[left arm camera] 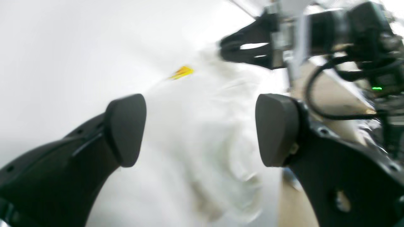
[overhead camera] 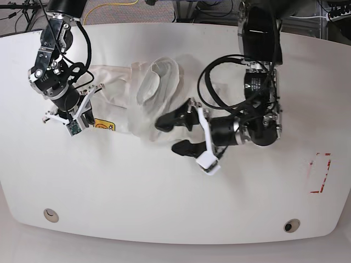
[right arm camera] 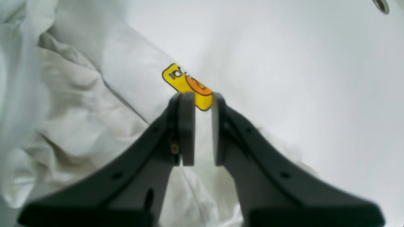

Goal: Fold the T-shirt properly
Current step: 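Release the folded end and lift the left gripper away from the shirt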

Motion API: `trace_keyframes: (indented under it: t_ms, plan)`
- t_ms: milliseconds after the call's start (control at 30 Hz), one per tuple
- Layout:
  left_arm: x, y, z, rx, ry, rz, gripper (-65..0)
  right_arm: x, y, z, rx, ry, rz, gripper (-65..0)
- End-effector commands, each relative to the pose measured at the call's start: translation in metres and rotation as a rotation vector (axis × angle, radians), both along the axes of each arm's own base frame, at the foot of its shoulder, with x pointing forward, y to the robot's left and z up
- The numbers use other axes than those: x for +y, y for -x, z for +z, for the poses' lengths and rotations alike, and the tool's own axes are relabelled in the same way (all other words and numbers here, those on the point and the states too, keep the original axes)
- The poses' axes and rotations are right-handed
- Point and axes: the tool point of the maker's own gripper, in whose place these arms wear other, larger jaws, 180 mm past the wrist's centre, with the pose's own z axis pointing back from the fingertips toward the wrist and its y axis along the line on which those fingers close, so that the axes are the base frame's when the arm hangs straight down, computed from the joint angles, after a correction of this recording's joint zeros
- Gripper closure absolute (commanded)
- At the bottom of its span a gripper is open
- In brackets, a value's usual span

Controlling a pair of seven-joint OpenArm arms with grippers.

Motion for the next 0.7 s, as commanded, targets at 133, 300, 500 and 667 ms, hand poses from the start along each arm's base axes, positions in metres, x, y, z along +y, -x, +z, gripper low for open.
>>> trace_keyframes:
  t_ms: [133,300,500,667]
  plan:
    - [0.066,-0.041,0.012,-0.131,-0.092,0.187,-50.3,0.010,-0.021,0.025,-0.095,-0.050,-0.003,-8.9]
    - [0.093,-0.054,0.006,-0.157,-0.172,0.276,-44.3,0.006,-0.025,0.026,-0.098,-0.007,-0.020,-9.0]
    - [0.087,-0.055,-0.005,-0.182,-0.244,0.260,-38.2,0.004,-0.023,0.030,-0.107,0.025,-0.024,-9.4]
    - [0.089,-0.053,-0.011,-0.178,-0.277,0.256,-38.5,0.023,-0.017,0.029,-0.093,-0.008,-0.024,-10.8]
